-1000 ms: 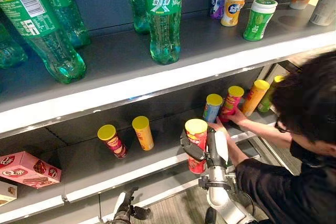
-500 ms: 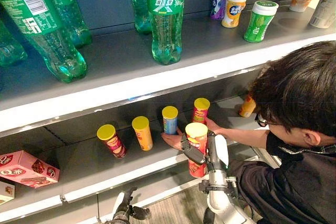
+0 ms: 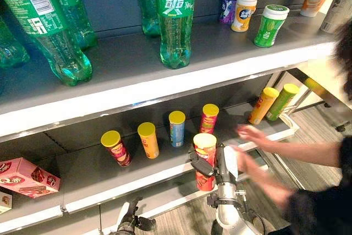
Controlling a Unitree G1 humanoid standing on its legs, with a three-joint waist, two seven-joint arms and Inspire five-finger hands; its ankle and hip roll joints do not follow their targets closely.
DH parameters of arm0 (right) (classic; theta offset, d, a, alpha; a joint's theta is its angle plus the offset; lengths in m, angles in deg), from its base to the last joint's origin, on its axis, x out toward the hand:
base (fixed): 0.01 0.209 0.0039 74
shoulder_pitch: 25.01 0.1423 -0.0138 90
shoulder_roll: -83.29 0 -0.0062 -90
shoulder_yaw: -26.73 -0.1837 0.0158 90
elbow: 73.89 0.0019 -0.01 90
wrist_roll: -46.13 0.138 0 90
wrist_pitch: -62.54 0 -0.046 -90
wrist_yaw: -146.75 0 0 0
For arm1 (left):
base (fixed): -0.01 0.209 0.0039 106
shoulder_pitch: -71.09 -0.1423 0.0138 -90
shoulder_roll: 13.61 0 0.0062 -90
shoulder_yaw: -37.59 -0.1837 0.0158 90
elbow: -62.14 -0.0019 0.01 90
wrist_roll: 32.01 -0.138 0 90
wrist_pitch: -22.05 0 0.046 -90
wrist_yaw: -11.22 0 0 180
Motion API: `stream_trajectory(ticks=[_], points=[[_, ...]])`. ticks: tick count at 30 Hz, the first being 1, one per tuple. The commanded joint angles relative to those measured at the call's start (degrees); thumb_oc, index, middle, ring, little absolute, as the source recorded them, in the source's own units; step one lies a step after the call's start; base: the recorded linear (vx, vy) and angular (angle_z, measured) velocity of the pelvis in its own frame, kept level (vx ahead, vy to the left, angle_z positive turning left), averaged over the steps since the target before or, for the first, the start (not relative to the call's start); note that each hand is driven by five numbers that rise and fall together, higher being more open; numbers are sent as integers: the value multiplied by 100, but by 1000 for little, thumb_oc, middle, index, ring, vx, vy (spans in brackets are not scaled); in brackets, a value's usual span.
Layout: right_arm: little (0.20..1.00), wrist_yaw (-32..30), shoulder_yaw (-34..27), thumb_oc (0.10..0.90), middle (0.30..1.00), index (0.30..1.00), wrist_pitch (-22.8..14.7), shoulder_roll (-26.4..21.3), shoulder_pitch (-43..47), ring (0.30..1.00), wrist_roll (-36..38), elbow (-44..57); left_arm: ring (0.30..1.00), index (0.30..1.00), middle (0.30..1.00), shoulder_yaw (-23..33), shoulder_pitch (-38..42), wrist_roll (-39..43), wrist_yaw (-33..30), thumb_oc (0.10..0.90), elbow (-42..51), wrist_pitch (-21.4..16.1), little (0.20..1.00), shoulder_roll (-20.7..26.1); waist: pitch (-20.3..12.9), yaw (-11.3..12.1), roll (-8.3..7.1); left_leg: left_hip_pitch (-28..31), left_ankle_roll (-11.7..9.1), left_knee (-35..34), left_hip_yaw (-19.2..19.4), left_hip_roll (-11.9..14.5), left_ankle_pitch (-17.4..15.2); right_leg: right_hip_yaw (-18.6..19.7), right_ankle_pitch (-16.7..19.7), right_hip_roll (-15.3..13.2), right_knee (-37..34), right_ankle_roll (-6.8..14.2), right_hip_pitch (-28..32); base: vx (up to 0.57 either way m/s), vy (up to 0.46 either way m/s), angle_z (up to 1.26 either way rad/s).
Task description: Put the goods on the table back onto the shelves and tidy them up.
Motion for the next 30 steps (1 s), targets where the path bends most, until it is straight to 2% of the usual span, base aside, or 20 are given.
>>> stream_trajectory(ticks=[1,3,6,7,8,10,11,12,13,14,16,19,21,24,25,26,27,28,29,30], points=[[300,-87,-109,400,300,300,-759,226,800,300,30,766,900,900,900,-146,-394,-142,-156,800,-406,55,900,72,488,320,107,484,238,26,-194,-234,-867,-194,432,-369,621,390,-305,-60,6,-25],[300,-73,-105,400,300,300,-753,213,869,300,23,802,900,900,900,-122,-359,-95,-168,800,-378,74,900,88,577,363,162,525,233,26,-82,-166,-852,-267,307,-395,845,379,-345,-46,-4,-54],[300,-73,-105,400,300,300,-753,213,869,300,23,802,900,900,900,-122,-359,-95,-168,800,-378,74,900,88,578,363,162,525,233,26,-81,-166,-852,-267,307,-395,845,379,-345,-28,-153,-33],[300,134,-134,400,300,300,-719,17,906,300,-96,988,900,900,900,41,-298,-6,-84,800,-358,80,900,362,413,517,165,279,49,48,-161,153,-637,275,752,-1006,847,488,-64,-47,-701,40],[300,166,-260,400,300,300,-708,-103,871,300,-130,1085,900,900,900,61,-346,45,-31,800,-334,58,900,440,321,585,153,169,-49,79,-251,322,-566,368,1121,-1257,742,536,33,-37,-833,62],[300,178,-333,400,300,300,-709,-171,820,300,-142,1103,900,900,900,58,-343,47,-13,800,-317,52,900,484,288,623,120,137,-102,99,-278,401,-543,419,1121,-1262,612,535,194,24,-328,42],[300,186,-427,400,300,300,-719,-220,785,300,-130,1164,900,900,900,64,-364,61,4,800,-297,49,900,519,258,651,49,129,-177,126,-288,488,-521,530,977,-1219,578,518,242,83,-359,0],[300,201,-492,400,300,300,-737,-236,703,300,-68,1268,900,900,900,86,-397,112,-33,800,-333,99,900,531,159,732,-62,171,-304,167,-208,652,-513,450,769,-1094,499,573,316,85,-361,3],[300,205,-495,400,300,300,-735,-236,693,300,-67,1276,900,900,900,82,-402,113,-33,800,-331,99,900,534,157,732,-57,177,-310,166,-211,661,-515,442,767,-1086,493,573,329,95,-482,-12],[300,247,-456,400,300,300,-779,-261,665,300,-40,1273,900,900,900,100,-401,103,-66,800,-400,116,900,524,127,769,-128,220,-471,224,-107,975,-449,256,218,-865,522,573,376,47,-383,-45],[300,362,-364,400,300,300,-879,-308,604,300,35,1347,900,900,900,66,-343,40,-115,800,-475,129,900,513,101,716,-117,242,-628,228,-88,1287,-335,109,-306,-608,566,474,459,47,-443,-55],[300,450,-246,400,300,300,-1018,-453,591,300,82,1466,900,900,900,-8,-351,59,-163,800,-436,127,900,466,83,641,11,107,-859,269,-86,1822,48,-37,-786,-88,654,237,488,-5,-395,-25],[300,443,-194,400,300,300,-1100,-567,603,300,35,1521,900,900,900,-33,-407,125,-147,800,-352,115,900,448,80,619,156,-8,-999,323,-125,2196,530,-123,-1026,301,643,74,560,-34,-373,0],[300,367,-179,400,300,300,-1138,-662,512,300,11,1510,900,900,900,-77,-518,186,-86,800,-161,139,900,409,105,613,309,-140,-1065,395,-129,2600,1146,-236,-1256,745,533,-125,778,-42,-333,-10],[300,332,-189,400,300,300,-1145,-701,489,300,7,1506,900,900,900,-116,-531,181,-100,800,-113,153,900,384,152,596,358,-267,-1043,454,-15,2713,1438,-307,-1331,852,533,-203,825,-109,-263,0],[300,274,-228,400,300,300,-1134,-744,441,300,-6,1497,900,900,900,-133,-541,162,-111,800,-45,165,900,365,194,565,374,-380,-998,493,268,2787,1567,-398,-1398,909,533,-271,864,-117,-240,18],[300,256,-242,400,300,300,-1119,-782,392,300,-5,1503,900,900,900,-126,-569,158,-123,800,6,170,900,373,229,552,382,-415,-953,512,493,2770,1473,-436,-1475,955,541,-333,905,-97,-207,49],[300,237,-281,400,300,300,-1112,-803,337,300,8,1541,900,900,900,-109,-602,159,-131,800,13,180,900,364,249,566,386,-490,-913,584,554,2654,1354,-441,-1479,967,527,-357,924,-127,-223,76],[300,345,-312,400,300,300,-1142,-874,257,300,98,1611,900,900,900,-91,-483,153,-125,800,-143,170,900,286,274,537,314,-714,-578,909,87,1702,365,-421,-1307,826,450,-386,800,-99,-141,60],[300,348,-313,400,300,300,-1142,-875,259,300,101,1612,900,900,900,-90,-479,153,-126,800,-148,167,900,285,269,520,309,-744,-565,947,69,1691,340,-436,-1309,812,451,-375,798,-96,-117,29]])
